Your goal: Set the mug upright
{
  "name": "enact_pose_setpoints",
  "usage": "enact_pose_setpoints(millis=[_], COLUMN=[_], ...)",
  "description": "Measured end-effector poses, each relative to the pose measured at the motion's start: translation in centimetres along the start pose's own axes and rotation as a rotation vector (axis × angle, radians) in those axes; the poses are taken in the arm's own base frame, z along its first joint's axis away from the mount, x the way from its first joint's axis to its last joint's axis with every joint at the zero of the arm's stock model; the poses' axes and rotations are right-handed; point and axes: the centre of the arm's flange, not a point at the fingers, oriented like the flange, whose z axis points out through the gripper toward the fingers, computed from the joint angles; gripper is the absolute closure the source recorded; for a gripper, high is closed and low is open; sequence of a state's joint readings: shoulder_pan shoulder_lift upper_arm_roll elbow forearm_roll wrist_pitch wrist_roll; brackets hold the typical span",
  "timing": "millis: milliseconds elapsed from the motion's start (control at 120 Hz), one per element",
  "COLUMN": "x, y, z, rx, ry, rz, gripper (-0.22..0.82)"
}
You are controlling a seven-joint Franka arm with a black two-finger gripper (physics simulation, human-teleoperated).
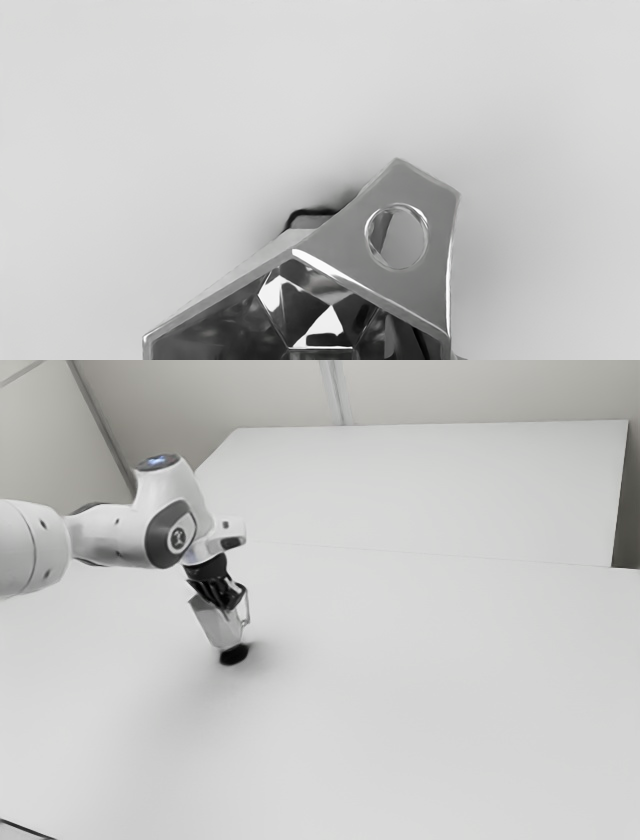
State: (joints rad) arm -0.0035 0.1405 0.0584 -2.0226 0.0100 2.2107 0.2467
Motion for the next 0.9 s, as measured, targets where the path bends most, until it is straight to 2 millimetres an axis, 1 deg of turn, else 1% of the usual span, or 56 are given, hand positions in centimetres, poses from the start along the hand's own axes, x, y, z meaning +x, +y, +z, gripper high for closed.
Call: enact_pose_setpoints(millis=[133,275,475,492,583,642,692,792,900], x=[0.1,0.1,0.4,0.5,0.6,0.6,0.6,0.6,0.6], y=[0.5,1.1,1.3,1.4,2.4,2.6,2.6,2.5,2.6], z=[0.8,2.1,3.7,3.7,3.9,3.6,3.1,1.5,-0.5], rx=[0.025,0.032,0.035,0.034,0.03,0.031,0.036,0.045,0.051], ry=[0.005,0.0,-0.003,-0.002,-0.002,0.005,0.011,0.035,0.064], rz=[-0.02,-0.048,-0.093,-0.096,-0.097,-0.103,-0.108,-0.116,-0.127], gripper=[0.78,0.78,0.78,0.76,0.55,0.42,0.33,0.21,0.13])
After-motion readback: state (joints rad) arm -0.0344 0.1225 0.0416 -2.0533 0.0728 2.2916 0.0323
